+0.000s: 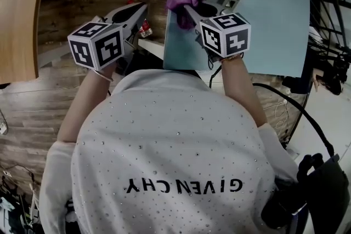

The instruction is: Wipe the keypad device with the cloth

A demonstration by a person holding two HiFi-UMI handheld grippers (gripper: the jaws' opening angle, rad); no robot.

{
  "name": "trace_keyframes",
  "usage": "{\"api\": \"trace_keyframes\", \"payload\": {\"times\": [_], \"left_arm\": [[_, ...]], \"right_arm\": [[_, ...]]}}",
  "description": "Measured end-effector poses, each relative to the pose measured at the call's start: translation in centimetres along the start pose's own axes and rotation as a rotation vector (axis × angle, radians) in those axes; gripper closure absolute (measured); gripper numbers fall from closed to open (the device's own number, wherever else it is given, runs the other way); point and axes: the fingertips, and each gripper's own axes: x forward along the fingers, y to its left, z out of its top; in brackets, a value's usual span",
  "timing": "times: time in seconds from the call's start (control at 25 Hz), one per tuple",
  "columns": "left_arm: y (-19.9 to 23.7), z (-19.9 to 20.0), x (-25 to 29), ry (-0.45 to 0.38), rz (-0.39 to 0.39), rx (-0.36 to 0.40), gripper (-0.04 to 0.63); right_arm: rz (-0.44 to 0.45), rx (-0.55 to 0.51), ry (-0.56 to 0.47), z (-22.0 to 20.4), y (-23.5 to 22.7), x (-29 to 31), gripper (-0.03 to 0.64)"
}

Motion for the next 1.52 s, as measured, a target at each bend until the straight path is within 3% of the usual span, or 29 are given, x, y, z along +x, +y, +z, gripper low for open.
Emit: {"api": "trace_keyframes", "payload": {"times": [0.24, 0.36, 0.44, 0.6, 0.68, 0.96, 1.12, 1.36, 1.52], "left_arm": [[-0.2, -0.3, -0.2, 0.004, 0.001, 0.001, 0.594], [-0.3, -0.4, -0.3, 0.010, 0.005, 0.010, 0.594], [-0.5, -0.2, -0.7, 0.001, 0.013, 0.016, 0.594], [-0.8, 0.1, -2.0, -0.020, 0.040, 0.020, 0.595], [-0.7, 0.0, -2.6, -0.030, 0.061, 0.013, 0.595], [-0.4, 0.6, -4.4, -0.123, 0.159, 0.033, 0.594], [-0.5, 0.7, -4.3, -0.177, 0.245, 0.038, 0.595], [-3.6, -1.0, -1.7, -0.198, 0.311, 0.026, 0.594], [-6.9, -1.8, 0.8, -0.220, 0.320, 0.008, 0.594]], "right_arm": [[-0.120, -0.084, -0.338, 12.4, -3.3, -6.8, 0.546], [-0.154, -0.105, -0.482, 15.5, -5.1, -9.1, 0.546], [-0.163, -0.082, -0.467, 14.9, -6.5, -8.2, 0.546], [-0.189, 0.031, -0.287, 9.7, -8.9, -4.4, 0.546], [-0.185, 0.039, -0.252, 8.0, -8.9, -3.7, 0.546], [-0.182, -0.018, -0.292, 7.5, -8.9, -4.4, 0.546], [-0.137, -0.009, -0.298, 6.9, -10.0, -4.2, 0.545], [-0.124, 0.019, -0.331, 5.0, -13.6, -7.0, 0.545], [-0.066, 0.093, -0.369, 3.2, -16.0, -8.7, 0.545]]}}
